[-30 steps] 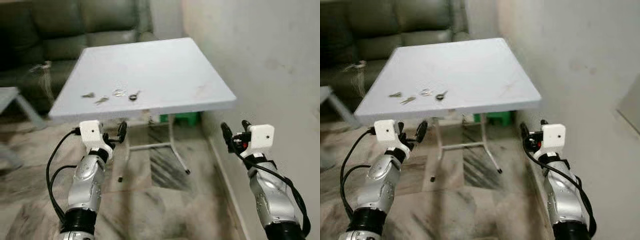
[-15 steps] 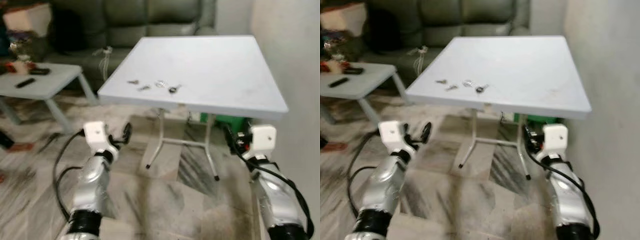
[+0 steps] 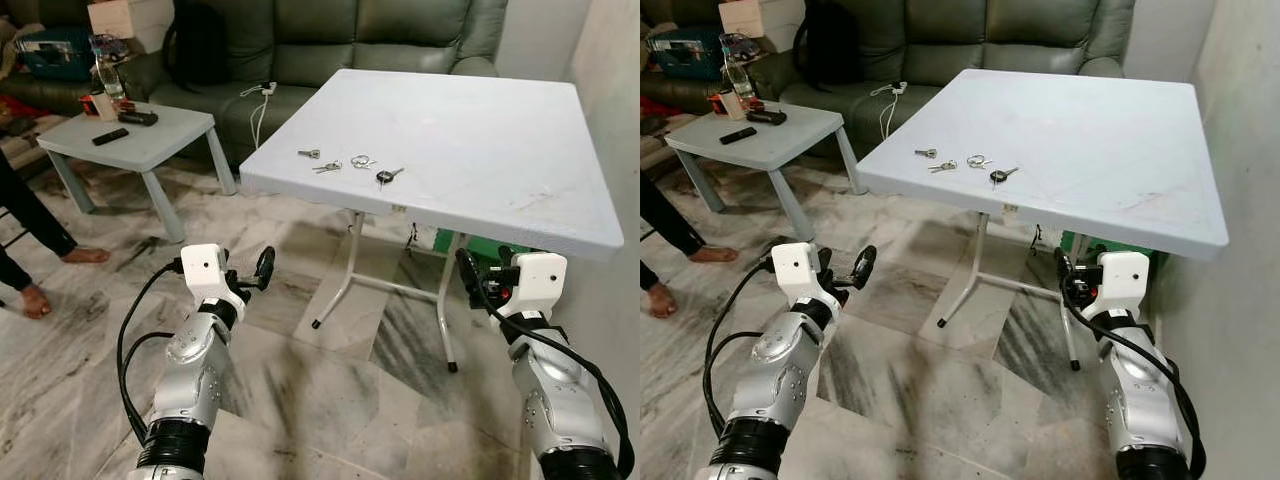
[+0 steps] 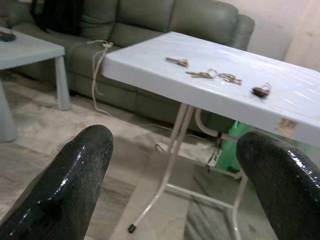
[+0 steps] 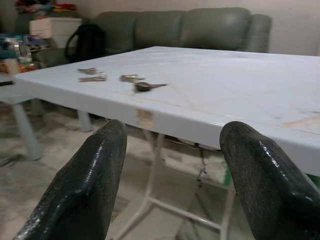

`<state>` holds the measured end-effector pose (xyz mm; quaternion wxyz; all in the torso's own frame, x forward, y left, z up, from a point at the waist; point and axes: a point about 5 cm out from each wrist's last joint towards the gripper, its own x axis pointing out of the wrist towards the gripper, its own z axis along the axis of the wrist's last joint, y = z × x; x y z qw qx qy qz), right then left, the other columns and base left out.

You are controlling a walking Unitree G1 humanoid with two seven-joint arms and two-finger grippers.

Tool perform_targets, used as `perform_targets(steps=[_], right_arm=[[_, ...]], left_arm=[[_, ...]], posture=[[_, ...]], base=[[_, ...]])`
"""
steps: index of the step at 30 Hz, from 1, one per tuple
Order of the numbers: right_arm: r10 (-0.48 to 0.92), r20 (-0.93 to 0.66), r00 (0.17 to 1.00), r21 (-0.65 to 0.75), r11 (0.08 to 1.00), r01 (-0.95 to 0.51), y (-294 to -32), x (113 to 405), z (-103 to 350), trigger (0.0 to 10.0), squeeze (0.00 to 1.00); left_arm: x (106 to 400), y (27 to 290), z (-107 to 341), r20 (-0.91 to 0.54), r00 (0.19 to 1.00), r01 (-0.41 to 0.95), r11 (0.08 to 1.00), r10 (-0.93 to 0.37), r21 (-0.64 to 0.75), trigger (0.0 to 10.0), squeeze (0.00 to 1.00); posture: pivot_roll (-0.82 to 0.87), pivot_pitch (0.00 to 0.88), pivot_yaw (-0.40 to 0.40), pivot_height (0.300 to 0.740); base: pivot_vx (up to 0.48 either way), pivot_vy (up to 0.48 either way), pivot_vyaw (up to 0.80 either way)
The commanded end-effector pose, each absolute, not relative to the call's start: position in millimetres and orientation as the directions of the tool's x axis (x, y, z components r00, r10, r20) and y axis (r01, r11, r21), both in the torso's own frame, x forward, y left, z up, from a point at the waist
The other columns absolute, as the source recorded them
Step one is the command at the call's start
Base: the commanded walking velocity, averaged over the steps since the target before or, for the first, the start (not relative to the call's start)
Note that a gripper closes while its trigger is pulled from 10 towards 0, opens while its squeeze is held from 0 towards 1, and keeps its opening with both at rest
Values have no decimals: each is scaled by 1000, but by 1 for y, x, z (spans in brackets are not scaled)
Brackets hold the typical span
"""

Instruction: Hang keys on a hook

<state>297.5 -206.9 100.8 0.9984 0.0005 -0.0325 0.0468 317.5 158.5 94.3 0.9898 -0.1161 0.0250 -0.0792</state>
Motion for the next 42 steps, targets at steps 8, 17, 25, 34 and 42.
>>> perform_targets(steps=[8, 17, 25, 34, 42], right_arm=[[104, 94, 990, 10, 994, -105, -204, 300, 108, 10000, 0], [104, 102, 989, 18, 994, -106, -204, 300, 109, 10000, 0], [106, 105, 989, 21, 994, -109, -203, 301, 110, 10000, 0], [108, 105, 989, 21, 994, -110, -204, 301, 111, 10000, 0], [112, 105, 988, 20, 993, -115, -204, 301, 111, 10000, 0]], left_arm=[[320, 165, 106, 14, 990, 139, 962, -140, -235, 10000, 0], [320, 166, 108, 22, 990, 143, 961, -142, -236, 10000, 0], [321, 167, 109, 27, 990, 144, 961, -142, -236, 10000, 0], [321, 166, 109, 26, 989, 145, 960, -143, -238, 10000, 0], [321, 165, 109, 27, 990, 144, 960, -142, -241, 10000, 0]], posture=[[-47, 0, 5, 740], [-46, 0, 6, 740], [-45, 0, 6, 740], [-46, 0, 4, 740], [-46, 0, 1, 740]], base=[[73, 0, 0], [352, 0, 0], [374, 0, 0], [378, 0, 0], [376, 0, 0]])
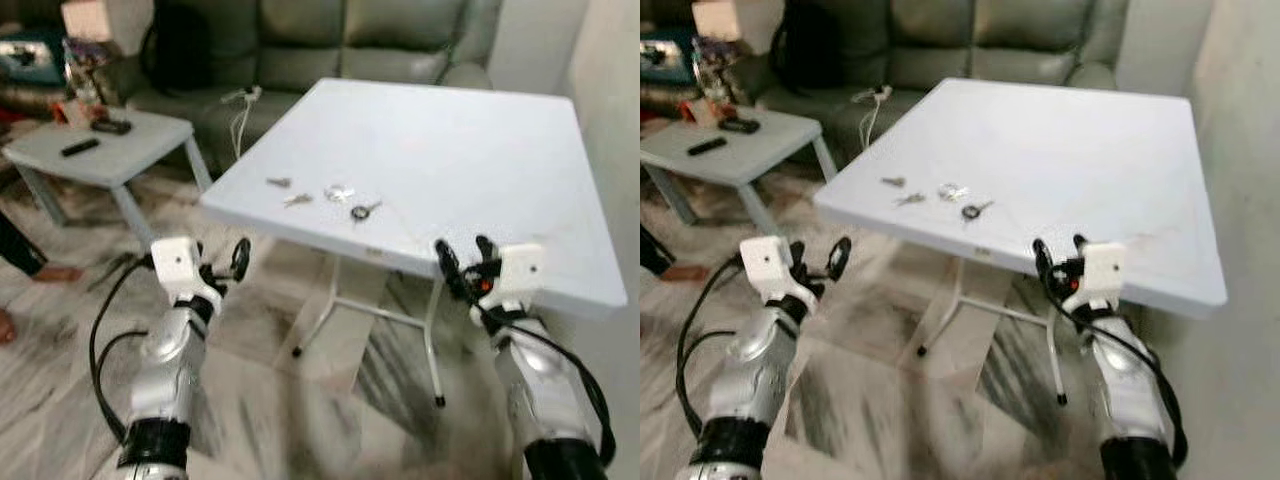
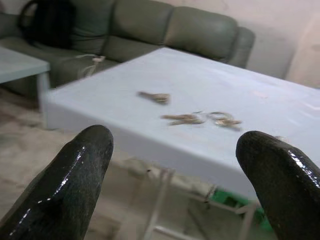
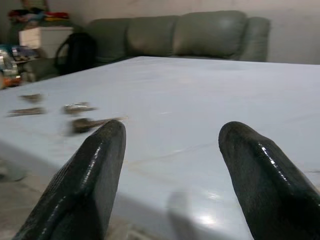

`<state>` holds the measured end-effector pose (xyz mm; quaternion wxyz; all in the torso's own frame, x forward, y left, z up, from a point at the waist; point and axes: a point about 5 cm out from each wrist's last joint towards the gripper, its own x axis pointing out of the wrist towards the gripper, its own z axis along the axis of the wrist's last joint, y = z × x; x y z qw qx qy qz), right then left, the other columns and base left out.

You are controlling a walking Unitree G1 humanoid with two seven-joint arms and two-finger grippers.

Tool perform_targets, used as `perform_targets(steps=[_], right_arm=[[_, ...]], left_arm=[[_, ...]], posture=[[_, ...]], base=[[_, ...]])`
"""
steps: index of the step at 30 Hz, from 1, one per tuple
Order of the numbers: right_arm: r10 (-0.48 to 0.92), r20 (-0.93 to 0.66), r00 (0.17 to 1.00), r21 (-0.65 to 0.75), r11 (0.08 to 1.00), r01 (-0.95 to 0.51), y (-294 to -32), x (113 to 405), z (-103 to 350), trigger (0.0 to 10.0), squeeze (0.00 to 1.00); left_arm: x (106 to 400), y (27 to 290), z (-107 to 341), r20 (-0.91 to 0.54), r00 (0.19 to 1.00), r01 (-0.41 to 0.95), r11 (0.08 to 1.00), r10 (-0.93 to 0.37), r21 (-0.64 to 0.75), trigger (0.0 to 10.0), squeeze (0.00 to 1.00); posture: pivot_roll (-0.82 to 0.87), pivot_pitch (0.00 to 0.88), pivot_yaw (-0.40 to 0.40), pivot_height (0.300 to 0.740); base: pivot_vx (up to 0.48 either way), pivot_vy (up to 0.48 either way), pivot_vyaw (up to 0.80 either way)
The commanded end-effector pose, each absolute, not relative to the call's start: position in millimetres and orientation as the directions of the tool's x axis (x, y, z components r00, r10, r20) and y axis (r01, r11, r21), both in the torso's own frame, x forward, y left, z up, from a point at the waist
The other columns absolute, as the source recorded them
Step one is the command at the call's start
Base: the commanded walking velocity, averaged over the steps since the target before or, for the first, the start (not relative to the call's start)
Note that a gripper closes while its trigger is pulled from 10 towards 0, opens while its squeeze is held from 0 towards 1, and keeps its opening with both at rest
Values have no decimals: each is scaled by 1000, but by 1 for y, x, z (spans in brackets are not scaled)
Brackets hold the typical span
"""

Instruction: Hang keys on a hook

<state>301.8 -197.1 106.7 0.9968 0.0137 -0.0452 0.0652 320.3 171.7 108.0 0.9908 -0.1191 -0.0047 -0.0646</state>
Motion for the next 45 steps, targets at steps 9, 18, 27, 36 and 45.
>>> perform_targets(steps=[9, 18, 27, 36, 45], right_arm=[[117, 102, 988, 20, 993, -119, -204, 302, 111, 10000, 0], [126, 102, 987, 19, 992, -129, -202, 302, 110, 10000, 0], [132, 100, 986, 19, 991, -135, -201, 302, 110, 10000, 0], [134, 99, 986, 17, 991, -136, -202, 300, 110, 10000, 0], [135, 94, 986, 15, 990, -137, -203, 299, 109, 10000, 0]], left_arm=[[321, 165, 109, 26, 990, 143, 960, -141, -240, 10000, 0], [320, 161, 109, 38, 988, 155, 958, -150, -240, 10000, 0], [320, 161, 108, 33, 987, 159, 954, -156, -253, 10000, 0], [319, 160, 108, 34, 987, 162, 953, -158, -255, 10000, 0], [318, 160, 107, 31, 987, 158, 952, -155, -261, 10000, 0]], posture=[[-46, 0, -1, 740], [-46, 0, -2, 740], [-46, 0, -4, 740], [-48, 0, -6, 740], [-48, 0, -10, 740]], base=[[375, 0, 0], [56, 0, 0], [0, 28, 0], [0, 286, 0], [0, 335, 0]])
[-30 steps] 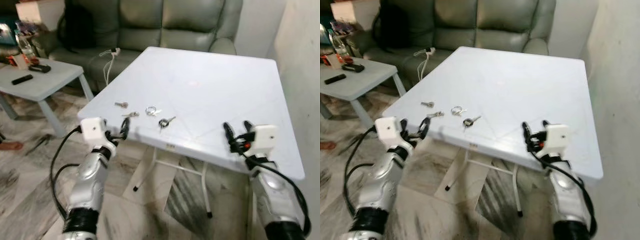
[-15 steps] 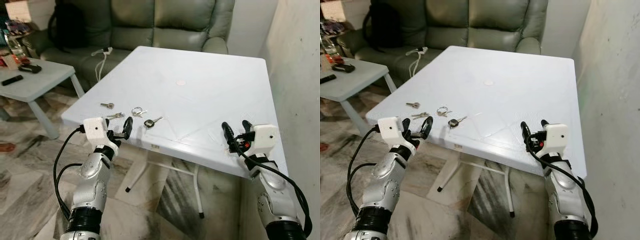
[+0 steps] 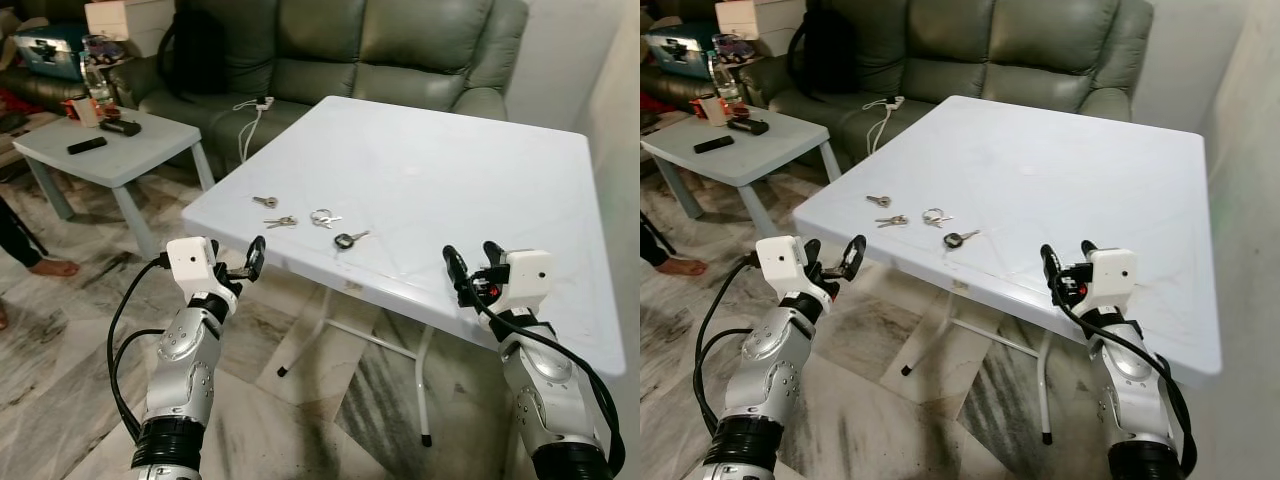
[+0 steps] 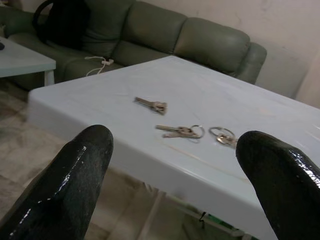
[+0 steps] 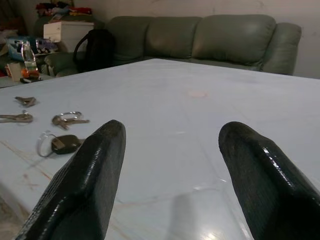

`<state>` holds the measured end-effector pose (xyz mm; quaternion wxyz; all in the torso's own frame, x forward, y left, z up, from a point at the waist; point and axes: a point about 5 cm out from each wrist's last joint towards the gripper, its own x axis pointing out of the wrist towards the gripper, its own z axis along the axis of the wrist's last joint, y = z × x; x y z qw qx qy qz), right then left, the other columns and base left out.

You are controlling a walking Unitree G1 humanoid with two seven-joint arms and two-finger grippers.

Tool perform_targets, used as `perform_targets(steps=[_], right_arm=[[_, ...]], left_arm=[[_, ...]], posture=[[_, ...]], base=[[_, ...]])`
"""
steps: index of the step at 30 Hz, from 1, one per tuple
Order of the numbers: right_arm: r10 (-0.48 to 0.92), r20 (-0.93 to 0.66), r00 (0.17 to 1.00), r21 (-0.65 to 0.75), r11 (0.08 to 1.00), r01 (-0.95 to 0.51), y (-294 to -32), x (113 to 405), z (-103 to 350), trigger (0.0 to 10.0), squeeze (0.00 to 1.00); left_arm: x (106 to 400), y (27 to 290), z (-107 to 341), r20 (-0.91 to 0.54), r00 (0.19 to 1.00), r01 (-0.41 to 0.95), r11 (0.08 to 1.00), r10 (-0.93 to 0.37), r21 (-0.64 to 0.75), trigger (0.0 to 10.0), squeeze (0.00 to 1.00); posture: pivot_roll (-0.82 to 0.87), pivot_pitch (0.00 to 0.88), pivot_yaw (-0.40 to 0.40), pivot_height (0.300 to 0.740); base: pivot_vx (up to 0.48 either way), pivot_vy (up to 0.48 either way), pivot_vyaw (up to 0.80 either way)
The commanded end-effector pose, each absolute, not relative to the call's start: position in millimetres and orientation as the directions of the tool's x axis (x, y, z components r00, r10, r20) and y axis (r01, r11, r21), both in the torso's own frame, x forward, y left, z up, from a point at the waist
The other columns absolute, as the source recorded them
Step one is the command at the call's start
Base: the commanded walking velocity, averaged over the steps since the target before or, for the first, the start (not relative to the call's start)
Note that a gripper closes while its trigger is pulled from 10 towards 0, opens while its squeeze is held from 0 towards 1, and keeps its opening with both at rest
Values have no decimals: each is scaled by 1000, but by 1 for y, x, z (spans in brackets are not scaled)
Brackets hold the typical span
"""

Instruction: Hang keys on a hook

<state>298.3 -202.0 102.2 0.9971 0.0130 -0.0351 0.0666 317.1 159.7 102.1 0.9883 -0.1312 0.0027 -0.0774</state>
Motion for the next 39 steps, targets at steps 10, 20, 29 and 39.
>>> perform_targets(steps=[10, 20, 29, 39], right_arm=[[137, 91, 986, 13, 990, -138, -204, 298, 109, 10000, 0], [136, 87, 987, 15, 990, -138, -204, 297, 109, 10000, 0], [135, 86, 987, 15, 990, -137, -204, 297, 109, 10000, 0], [140, 84, 987, 11, 990, -141, -204, 298, 109, 10000, 0]], left_arm=[[317, 160, 106, 26, 988, 153, 952, -152, -264, 10000, 0], [317, 160, 106, 24, 988, 153, 953, -152, -261, 10000, 0], [317, 160, 106, 25, 988, 153, 953, -152, -260, 10000, 0], [317, 160, 106, 23, 989, 150, 952, -149, -268, 10000, 0]], posture=[[-47, 0, -13, 740], [-47, 0, -10, 740], [-49, 0, -12, 740], [-47, 0, -16, 740]], base=[[0, 357, 0], [0, 443, 0], [0, 459, 0], [0, 458, 0]])
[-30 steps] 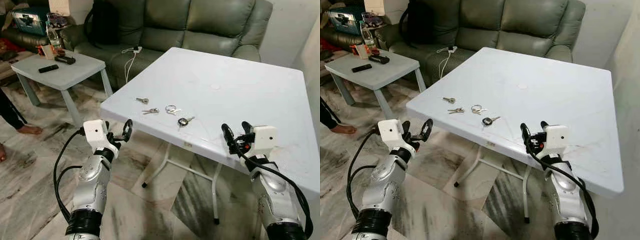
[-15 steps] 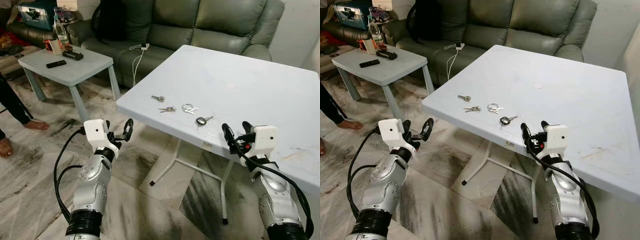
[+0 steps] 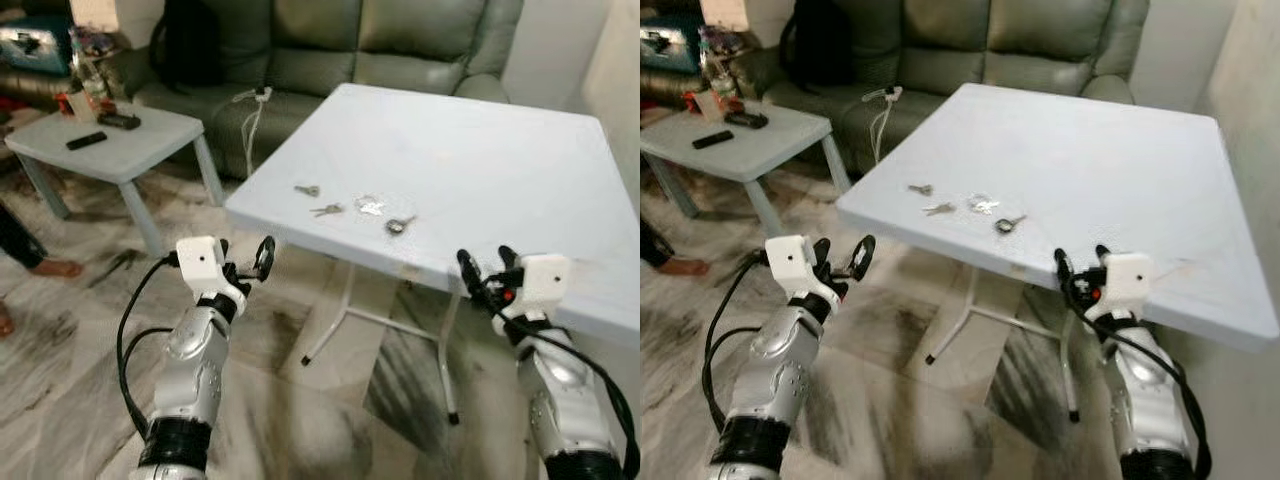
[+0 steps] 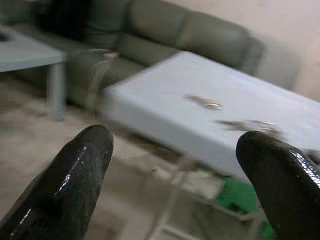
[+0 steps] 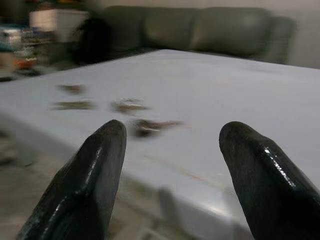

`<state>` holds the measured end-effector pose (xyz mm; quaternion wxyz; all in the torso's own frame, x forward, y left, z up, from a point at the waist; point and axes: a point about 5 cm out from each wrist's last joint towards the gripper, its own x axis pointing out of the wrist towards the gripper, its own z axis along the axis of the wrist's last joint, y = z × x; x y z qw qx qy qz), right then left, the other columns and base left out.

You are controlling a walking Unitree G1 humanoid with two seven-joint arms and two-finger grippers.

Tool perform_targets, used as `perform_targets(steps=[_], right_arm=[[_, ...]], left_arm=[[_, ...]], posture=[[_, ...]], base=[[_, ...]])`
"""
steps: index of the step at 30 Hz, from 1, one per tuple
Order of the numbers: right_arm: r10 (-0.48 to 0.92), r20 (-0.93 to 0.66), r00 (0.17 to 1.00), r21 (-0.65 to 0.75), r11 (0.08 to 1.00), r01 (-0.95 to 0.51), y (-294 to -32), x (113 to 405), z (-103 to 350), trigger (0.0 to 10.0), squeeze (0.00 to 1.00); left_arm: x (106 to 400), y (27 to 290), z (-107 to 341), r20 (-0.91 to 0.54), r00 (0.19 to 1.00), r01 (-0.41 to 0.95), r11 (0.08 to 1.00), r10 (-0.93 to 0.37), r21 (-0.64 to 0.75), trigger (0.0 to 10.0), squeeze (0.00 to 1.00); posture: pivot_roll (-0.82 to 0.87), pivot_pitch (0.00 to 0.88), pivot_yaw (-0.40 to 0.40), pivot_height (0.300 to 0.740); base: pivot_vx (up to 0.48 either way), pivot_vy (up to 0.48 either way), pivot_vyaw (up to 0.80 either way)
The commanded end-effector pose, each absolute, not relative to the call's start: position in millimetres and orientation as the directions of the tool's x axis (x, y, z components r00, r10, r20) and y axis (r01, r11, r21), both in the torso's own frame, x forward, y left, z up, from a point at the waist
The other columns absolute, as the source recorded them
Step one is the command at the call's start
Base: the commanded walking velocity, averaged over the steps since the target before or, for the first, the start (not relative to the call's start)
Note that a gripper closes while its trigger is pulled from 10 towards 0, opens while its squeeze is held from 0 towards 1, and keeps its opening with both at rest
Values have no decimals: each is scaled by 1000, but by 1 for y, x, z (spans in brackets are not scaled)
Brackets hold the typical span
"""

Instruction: Hang keys on a hook

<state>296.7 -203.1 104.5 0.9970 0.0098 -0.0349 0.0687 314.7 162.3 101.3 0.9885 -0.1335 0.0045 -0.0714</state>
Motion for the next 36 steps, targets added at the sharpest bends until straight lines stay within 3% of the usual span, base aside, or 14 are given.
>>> perform_targets(steps=[1, 17, 31, 36], right_arm=[[141, 84, 986, 11, 990, -142, -204, 298, 110, 10000, 0], [144, 73, 987, 23, 989, -146, -204, 298, 109, 10000, 0], [150, 56, 987, 22, 988, -151, -203, 299, 108, 10000, 0], [153, 57, 987, 17, 988, -154, -203, 299, 108, 10000, 0]], left_arm=[[317, 160, 106, 24, 989, 149, 952, -148, -266, 10000, 0], [317, 160, 106, 24, 989, 146, 954, -145, -262, 10000, 0], [317, 158, 105, 23, 988, 150, 951, -150, -269, 10000, 0], [317, 158, 104, 13, 991, 132, 955, -134, -265, 10000, 0]], posture=[[-47, 0, -16, 740], [-46, 0, -19, 740], [-49, 0, -18, 740], [-50, 0, -18, 740]], base=[[0, 458, 0], [0, 458, 0], [0, 423, -703], [0, 129, -686]])
